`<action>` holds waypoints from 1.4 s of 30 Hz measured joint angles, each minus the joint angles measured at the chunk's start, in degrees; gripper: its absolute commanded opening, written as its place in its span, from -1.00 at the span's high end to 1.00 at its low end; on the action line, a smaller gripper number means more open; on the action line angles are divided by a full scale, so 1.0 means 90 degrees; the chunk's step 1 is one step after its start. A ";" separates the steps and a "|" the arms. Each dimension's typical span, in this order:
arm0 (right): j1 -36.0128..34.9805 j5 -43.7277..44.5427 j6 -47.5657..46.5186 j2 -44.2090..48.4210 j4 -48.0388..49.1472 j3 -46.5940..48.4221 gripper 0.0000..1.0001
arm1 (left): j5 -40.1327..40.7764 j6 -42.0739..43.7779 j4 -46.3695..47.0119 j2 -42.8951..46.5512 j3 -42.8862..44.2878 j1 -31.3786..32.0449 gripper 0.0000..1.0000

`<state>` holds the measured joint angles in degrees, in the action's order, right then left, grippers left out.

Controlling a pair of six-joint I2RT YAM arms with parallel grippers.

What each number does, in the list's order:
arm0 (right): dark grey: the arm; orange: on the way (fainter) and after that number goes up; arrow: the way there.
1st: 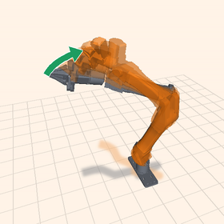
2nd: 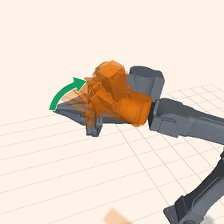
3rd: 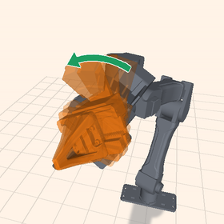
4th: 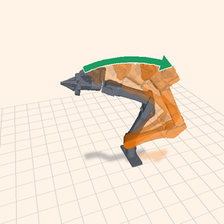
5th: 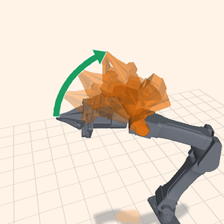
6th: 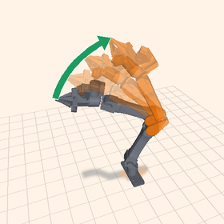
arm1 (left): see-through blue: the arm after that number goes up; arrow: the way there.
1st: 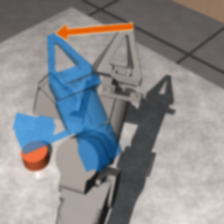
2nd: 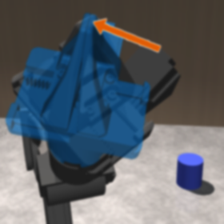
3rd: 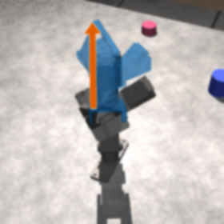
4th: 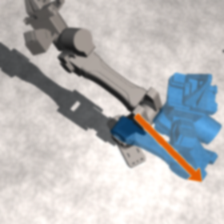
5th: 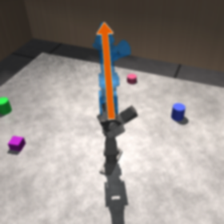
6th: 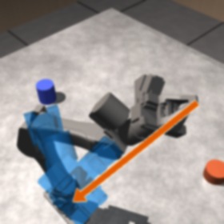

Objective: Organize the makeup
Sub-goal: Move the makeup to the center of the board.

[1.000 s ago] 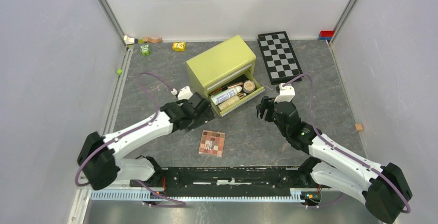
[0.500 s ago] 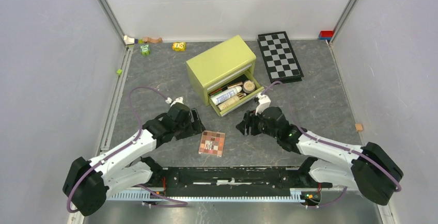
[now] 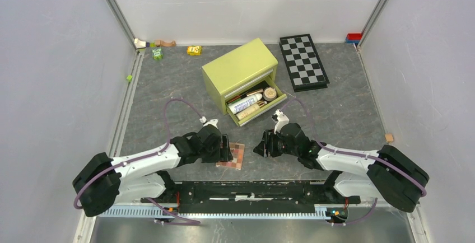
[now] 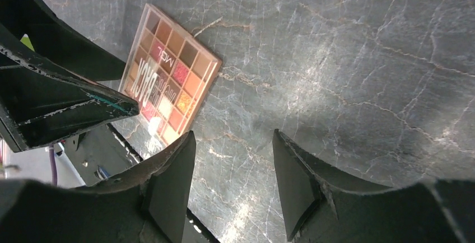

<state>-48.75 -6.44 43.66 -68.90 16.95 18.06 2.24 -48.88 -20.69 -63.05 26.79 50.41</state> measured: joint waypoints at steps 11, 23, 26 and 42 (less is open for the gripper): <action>0.0032 -0.0131 0.0107 0.0039 -0.0185 -0.0194 -0.25 | -0.0148 -0.0078 0.1134 -0.1047 0.0389 0.0384 -0.52; 0.0758 0.0097 0.0527 0.0874 -0.0330 -0.0697 -0.31 | 0.0087 -0.0063 0.1416 -0.1676 0.0862 0.0814 -0.72; 0.0770 0.0012 0.0673 0.0738 -0.0136 -0.0707 -0.22 | 0.0262 -0.0066 0.1375 -0.1656 0.0862 0.0814 -0.74; 0.0804 -0.1030 0.1399 -0.0211 0.0901 -0.0748 -0.07 | 0.0199 0.0085 0.2004 -0.2147 0.1025 0.0619 -0.46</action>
<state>-41.52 -15.70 56.25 -70.81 25.06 11.33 4.03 -48.12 -2.66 -82.37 36.01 55.99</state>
